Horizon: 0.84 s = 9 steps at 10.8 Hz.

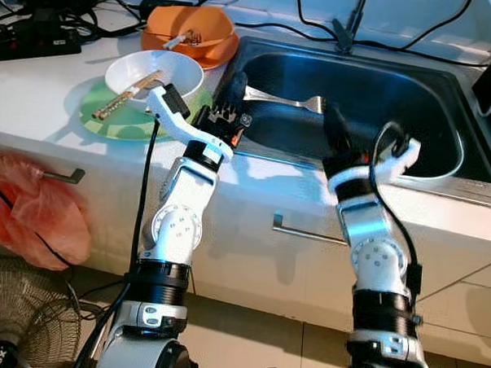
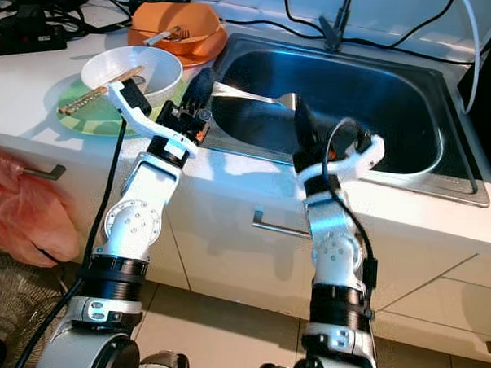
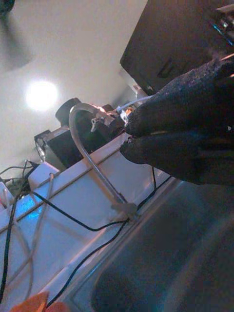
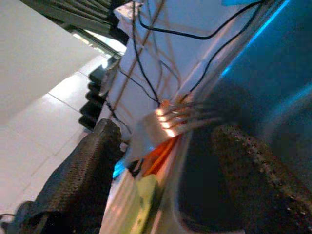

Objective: Kitchen organization

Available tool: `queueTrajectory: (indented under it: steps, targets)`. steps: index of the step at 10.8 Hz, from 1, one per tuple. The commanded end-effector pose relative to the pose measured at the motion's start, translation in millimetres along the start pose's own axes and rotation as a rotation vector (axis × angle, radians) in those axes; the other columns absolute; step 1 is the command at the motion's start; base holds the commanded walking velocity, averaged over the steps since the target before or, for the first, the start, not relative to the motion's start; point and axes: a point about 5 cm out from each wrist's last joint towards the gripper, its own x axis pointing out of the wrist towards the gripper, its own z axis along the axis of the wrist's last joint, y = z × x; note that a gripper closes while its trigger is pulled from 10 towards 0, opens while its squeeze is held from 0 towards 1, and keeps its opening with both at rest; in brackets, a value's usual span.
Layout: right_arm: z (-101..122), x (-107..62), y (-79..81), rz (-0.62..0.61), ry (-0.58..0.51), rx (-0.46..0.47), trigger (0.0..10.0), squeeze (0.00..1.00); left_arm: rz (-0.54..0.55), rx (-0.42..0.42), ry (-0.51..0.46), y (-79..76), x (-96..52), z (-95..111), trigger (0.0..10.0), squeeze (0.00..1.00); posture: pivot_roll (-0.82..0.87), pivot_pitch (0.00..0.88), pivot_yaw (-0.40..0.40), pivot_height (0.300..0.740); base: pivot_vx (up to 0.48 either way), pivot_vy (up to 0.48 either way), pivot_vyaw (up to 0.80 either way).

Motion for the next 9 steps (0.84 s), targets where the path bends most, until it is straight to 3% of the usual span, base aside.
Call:
queueTrajectory:
  steps: [1, 9]
  targets:
    - [0.2, 5.9, 12.8, 0.036, -0.018, 0.036, 10.0, 0.00, -0.016, -0.119, 0.022, -11.4, -1.2, -27.7, 10.0, 0.00, 0.18, 0.090, -0.037, 0.740, 0.000, 0.000, 0.00]
    - [-5.8, 13.6, 17.1, 0.050, 0.005, 0.067, 10.0, 0.00, -0.042, -0.171, 0.051, -15.1, -2.3, -34.1, 10.0, 0.00, 0.18, 0.100, -0.040, 0.740, 0.000, 0.000, 0.00]
